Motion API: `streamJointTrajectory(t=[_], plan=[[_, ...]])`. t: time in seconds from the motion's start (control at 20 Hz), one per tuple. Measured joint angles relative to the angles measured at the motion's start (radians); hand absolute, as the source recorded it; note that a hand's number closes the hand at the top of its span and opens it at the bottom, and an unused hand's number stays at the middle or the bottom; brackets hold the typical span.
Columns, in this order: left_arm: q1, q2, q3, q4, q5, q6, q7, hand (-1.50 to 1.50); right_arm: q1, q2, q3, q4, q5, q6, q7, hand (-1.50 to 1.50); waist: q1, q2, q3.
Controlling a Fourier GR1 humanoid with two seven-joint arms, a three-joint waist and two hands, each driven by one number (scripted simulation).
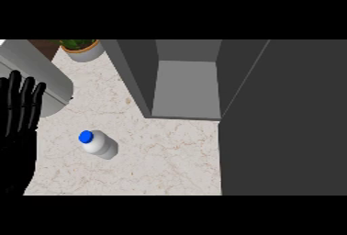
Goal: Pick up the bottled water, place it into the cabinet and close the cabinet
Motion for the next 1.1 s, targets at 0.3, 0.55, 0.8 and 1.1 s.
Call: streamJointTrajectory(t=[0.3,0.55,0.8,1.1], plan=[[0.078,-0.017,-0.005,-0.097,-0.143,0.089,0.065,-1.50,0.112,0.007,0.040,-0.099,0.012,0.027,-0.003,-1.50,-0.035,-0.009,-0.007],[0.134,-0.066,-0.056,-0.168,-0.040,0.225,0.181,-1.50,0.171,0.007,0.135,-0.164,-0.066,0.096,0.077,-1.50,-0.037,-0.012,-0.009],[0.168,-0.082,-0.177,-0.295,-0.098,0.345,0.307,-1.50,0.228,-0.002,0.186,-0.289,-0.095,0.114,0.169,-1.50,-0.043,-0.011,-0.009],[0.172,-0.085,-0.358,-0.315,-0.191,0.480,0.419,-1.50,0.229,0.010,0.256,-0.367,-0.052,0.079,0.280,-1.50,-0.045,-0.011,-0.009]])
